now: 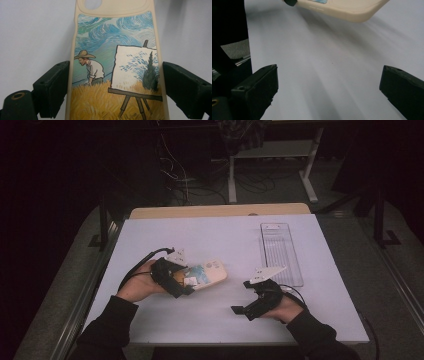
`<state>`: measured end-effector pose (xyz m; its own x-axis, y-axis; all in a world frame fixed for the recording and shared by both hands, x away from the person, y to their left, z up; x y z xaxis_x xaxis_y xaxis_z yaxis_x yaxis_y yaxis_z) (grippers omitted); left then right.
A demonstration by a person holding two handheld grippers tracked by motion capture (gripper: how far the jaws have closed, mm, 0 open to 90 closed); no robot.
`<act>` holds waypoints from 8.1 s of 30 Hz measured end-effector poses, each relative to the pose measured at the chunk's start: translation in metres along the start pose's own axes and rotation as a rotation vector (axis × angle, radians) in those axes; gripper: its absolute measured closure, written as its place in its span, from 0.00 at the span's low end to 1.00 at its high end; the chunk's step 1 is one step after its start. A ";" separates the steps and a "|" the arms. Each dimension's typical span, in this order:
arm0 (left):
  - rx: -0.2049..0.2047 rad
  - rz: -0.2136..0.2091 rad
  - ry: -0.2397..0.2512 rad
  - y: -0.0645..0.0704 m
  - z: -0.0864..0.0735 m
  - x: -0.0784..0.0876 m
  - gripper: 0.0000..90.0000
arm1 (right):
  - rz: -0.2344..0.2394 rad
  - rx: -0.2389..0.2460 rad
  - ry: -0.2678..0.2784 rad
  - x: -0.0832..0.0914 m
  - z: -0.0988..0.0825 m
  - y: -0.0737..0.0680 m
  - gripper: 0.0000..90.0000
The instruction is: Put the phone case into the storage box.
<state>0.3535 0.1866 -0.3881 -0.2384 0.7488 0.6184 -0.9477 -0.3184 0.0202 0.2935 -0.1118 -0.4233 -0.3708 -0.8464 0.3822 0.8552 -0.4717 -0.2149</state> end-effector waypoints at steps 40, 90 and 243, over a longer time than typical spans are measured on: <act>-0.058 -0.090 0.016 0.005 0.005 0.010 0.12 | 0.087 0.106 -0.008 0.008 0.068 0.020 0.01; -0.131 -0.156 -0.002 0.019 0.013 0.003 0.12 | 0.293 0.330 -0.252 -0.046 0.097 0.015 0.00; 0.138 0.220 0.149 -0.003 -0.033 0.014 0.00 | -0.058 0.040 -0.294 -0.046 0.056 0.055 0.10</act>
<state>0.3458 0.2171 -0.4061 -0.4729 0.7270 0.4979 -0.8345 -0.5509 0.0119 0.3778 -0.0851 -0.4020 -0.3035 -0.7081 0.6376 0.8515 -0.5018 -0.1521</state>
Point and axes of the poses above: each handheld gripper's, and its own axes: x roughly backward along the jaws, z roughly out of its top, y roughly to its right, the point moved 1 cm from there along -x, roughly forward along the jaws, and after that the axes turned 15 degrees about y, right-handed, at the moved point
